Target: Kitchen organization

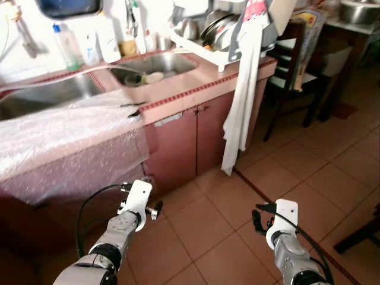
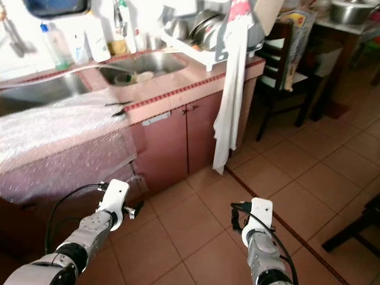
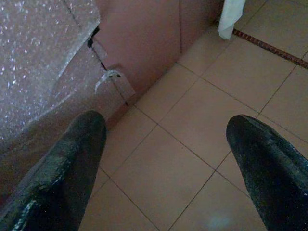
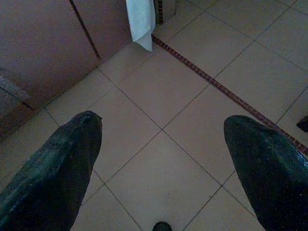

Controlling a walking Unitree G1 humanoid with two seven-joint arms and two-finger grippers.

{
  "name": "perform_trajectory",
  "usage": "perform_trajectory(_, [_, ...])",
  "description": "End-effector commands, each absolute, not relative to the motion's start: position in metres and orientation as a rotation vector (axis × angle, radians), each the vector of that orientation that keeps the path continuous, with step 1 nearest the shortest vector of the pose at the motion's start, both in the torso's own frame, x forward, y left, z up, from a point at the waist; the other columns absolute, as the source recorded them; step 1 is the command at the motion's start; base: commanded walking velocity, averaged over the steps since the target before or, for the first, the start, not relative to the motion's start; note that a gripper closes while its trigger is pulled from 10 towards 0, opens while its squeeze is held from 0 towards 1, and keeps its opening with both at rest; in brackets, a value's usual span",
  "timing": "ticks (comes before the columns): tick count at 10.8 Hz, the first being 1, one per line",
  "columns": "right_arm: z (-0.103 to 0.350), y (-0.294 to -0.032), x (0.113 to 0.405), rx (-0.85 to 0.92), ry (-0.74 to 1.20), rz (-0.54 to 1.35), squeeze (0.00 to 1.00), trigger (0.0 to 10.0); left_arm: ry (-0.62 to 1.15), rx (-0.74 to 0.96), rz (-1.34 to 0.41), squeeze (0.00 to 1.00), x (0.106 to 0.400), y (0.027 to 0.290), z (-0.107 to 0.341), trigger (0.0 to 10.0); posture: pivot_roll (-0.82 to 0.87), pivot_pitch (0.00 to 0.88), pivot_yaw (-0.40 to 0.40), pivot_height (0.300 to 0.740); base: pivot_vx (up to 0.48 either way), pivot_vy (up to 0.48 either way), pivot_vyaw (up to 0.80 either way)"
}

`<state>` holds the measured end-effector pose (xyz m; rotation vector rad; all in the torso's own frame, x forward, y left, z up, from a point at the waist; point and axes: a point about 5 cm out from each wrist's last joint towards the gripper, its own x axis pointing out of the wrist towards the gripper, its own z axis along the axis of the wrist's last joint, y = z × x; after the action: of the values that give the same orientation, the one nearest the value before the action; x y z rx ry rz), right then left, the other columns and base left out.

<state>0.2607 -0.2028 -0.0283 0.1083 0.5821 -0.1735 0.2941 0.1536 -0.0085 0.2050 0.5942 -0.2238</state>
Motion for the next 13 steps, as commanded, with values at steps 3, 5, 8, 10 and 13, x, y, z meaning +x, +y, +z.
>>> perform_trajectory(3, [-0.0281,-0.2026,0.261,0.116,0.581,-0.179,0.05,10.0,0.595,0.205,-0.223,0.0,0.2956,0.1548,-0.0072,10.0,-0.03,0.0,0.057,0.74,0.0,-0.09,0.0])
perform_trajectory(5, [-0.029,-0.2026,0.2598,0.116,0.584,-0.178,0.05,10.0,0.6,0.202,-0.223,0.0,0.2945,0.1552,-0.0082,10.0,-0.03,0.0,0.057,0.74,0.0,-0.347,0.0])
perform_trajectory(8, [-0.0291,-0.2033,0.2596,0.116,0.586,-0.181,0.05,10.0,0.602,0.195,-0.22,0.0,0.294,0.1552,-0.0088,10.0,-0.03,0.0,0.055,0.74,0.0,-0.48,0.0])
perform_trajectory(10, [-0.0294,-0.2036,0.2592,0.116,0.588,-0.182,0.05,10.0,0.605,0.194,-0.22,0.0,0.2937,0.1554,-0.0091,10.0,-0.03,0.0,0.055,0.74,0.0,-0.48,0.0])
perform_trajectory(13, [-0.0298,-0.205,0.2584,0.117,0.59,-0.192,0.05,10.0,0.596,0.164,-0.204,0.0,0.2945,0.1564,-0.008,10.0,-0.03,0.0,0.059,0.74,0.0,-0.32,0.0])
